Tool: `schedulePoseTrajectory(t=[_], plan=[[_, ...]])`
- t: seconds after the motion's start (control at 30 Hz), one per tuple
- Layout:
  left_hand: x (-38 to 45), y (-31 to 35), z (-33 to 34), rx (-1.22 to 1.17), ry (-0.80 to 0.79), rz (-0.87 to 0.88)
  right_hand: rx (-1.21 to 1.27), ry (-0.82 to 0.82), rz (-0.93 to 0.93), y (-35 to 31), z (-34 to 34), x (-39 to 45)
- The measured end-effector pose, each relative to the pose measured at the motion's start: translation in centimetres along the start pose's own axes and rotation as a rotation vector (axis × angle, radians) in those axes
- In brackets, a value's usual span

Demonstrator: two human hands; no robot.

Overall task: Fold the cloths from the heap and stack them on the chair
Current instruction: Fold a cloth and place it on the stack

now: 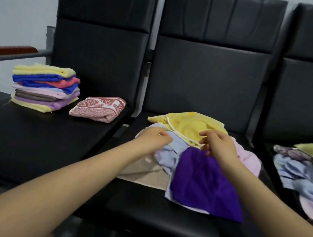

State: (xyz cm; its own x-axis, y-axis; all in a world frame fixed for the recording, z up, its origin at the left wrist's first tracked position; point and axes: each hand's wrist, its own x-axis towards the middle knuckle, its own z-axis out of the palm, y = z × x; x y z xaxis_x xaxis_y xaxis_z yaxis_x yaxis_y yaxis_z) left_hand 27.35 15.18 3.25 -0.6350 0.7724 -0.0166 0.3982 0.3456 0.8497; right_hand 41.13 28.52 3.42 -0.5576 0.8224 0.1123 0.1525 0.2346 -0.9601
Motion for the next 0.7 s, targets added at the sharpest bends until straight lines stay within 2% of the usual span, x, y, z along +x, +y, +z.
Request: schedulePoseTrajectory(t=[0.2, 0.33, 0.43, 0.57, 0.7], plan=[[-0.9, -0.1, 3.9, 0.065, -0.062, 0.003, -0.136, 0.096, 0.088, 3.5, -4.9, 0.9], [0.0, 0.6, 5.1, 0.080, -0.079, 0.003, -0.385, 0.065, 0.132, 5.6, -6.9, 1.9], [1.1, 0.6, 6.7, 0.276, -0.092, 0.037, -0.473, -0.033, 0.210, 6.4, -7.8, 2.4], [2.3, 0.3, 7.4, 0.368, -0.090, 0.064, -0.711, -0.136, 0.116, 5.9, -7.3, 2.0], [3.0, 0.4, 7.6, 0.329, -0.047, 0.070, -0.782, -0.099, 0.055, 6.2, -7.1, 2.1]])
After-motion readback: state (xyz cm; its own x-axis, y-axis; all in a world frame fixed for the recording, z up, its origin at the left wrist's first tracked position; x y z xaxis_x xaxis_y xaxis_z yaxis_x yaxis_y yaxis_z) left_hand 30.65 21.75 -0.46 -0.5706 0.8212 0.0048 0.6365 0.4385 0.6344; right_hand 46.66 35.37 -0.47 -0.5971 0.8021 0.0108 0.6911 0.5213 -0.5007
